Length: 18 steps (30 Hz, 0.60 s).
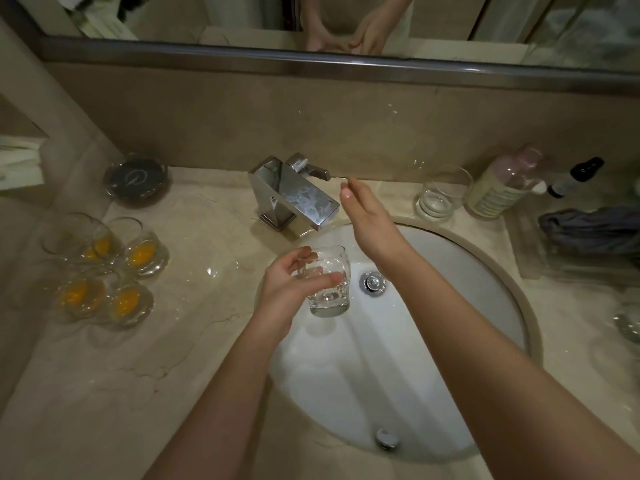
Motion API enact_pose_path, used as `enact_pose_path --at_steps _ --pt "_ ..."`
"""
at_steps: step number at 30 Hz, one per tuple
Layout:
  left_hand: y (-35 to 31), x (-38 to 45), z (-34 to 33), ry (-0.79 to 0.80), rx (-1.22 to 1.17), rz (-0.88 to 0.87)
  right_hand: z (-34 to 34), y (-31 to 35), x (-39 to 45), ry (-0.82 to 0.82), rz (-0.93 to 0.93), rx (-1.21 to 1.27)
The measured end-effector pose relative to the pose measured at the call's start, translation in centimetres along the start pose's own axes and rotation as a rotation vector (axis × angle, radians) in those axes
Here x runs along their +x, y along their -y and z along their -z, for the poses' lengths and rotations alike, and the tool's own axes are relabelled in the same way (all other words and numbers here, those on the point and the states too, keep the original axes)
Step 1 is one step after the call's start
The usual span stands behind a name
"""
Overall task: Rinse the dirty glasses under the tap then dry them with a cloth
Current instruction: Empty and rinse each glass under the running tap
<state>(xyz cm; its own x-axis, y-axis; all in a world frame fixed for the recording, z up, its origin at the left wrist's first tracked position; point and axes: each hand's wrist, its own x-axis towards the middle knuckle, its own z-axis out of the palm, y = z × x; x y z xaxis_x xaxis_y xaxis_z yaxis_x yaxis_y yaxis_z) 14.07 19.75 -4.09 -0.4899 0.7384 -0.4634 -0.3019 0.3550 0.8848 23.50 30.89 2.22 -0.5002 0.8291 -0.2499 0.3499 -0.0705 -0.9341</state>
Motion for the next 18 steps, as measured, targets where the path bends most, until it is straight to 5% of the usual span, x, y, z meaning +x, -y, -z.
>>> enact_pose_path --at_steps 9,14,18 --pt "-1.3 -2.6 -1.6 0.123 -0.043 0.149 1.3 -5.5 -6.7 0.111 -0.329 0.167" --pt "-1.9 -3.7 -3.0 0.228 0.025 0.512 3.5 -5.1 -7.7 0.163 -0.534 0.062" --pt "-1.8 -3.9 -4.4 0.255 0.081 0.578 4.9 -5.4 -8.1 0.152 -0.598 0.056"
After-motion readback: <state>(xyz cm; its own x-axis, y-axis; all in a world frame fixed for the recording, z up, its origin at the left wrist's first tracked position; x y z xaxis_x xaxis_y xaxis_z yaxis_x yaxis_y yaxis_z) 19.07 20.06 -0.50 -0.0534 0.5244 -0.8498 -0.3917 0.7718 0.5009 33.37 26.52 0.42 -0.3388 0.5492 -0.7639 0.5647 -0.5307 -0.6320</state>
